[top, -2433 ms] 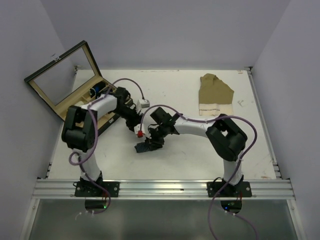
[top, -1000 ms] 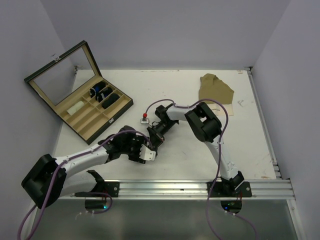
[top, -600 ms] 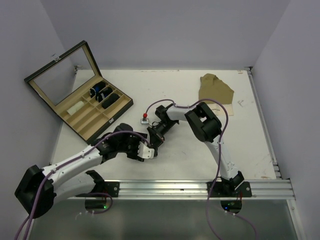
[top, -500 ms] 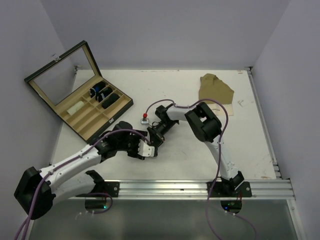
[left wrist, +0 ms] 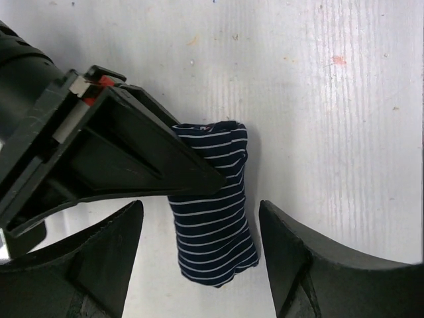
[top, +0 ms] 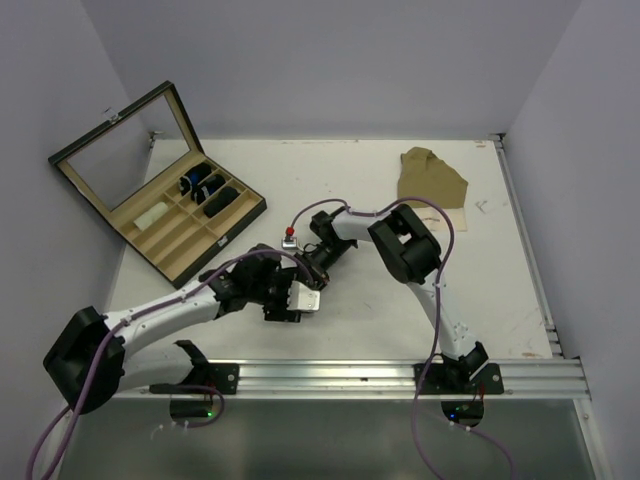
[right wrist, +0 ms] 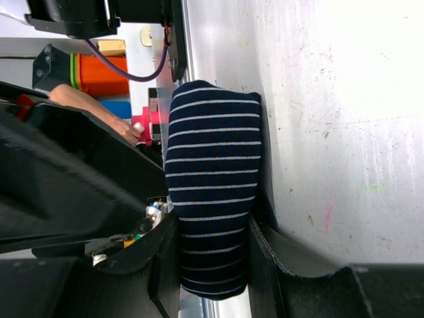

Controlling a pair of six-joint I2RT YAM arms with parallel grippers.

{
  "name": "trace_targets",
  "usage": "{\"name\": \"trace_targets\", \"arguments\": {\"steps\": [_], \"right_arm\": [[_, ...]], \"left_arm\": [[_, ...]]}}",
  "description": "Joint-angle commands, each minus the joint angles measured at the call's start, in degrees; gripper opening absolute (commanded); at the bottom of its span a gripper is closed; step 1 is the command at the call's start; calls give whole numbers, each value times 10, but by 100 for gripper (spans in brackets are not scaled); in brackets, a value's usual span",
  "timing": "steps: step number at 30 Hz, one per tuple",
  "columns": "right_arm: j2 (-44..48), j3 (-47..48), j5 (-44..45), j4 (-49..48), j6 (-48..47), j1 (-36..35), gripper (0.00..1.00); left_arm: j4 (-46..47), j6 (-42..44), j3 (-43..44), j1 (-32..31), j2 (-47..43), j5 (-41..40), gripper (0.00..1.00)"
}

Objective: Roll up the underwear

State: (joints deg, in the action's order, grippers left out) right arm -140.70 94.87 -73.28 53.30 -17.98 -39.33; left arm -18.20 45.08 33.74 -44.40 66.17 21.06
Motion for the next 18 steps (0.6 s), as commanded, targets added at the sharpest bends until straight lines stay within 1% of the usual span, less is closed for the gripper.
{"name": "trace_targets", "arguments": {"steps": [1, 6, 11, 14, 18], "right_arm": [[-73, -21, 151, -50, -41, -3, 0], [-79, -18, 149, -48, -38, -3, 0], [-91, -10, 140, -36, -36, -3, 0], [-100, -5, 132, -28, -36, -2, 0], [-113, 2, 118, -13, -38, -2, 0]], "left_arm": [[44, -47, -11, -5, 19, 8, 73], [99, -76, -37, -17, 43, -21, 69], [154, -86, -55, -34, 60, -67, 63], [170, -76, -69, -38, 69, -78, 58], [172, -65, -74, -41, 102, -88, 53]]}}
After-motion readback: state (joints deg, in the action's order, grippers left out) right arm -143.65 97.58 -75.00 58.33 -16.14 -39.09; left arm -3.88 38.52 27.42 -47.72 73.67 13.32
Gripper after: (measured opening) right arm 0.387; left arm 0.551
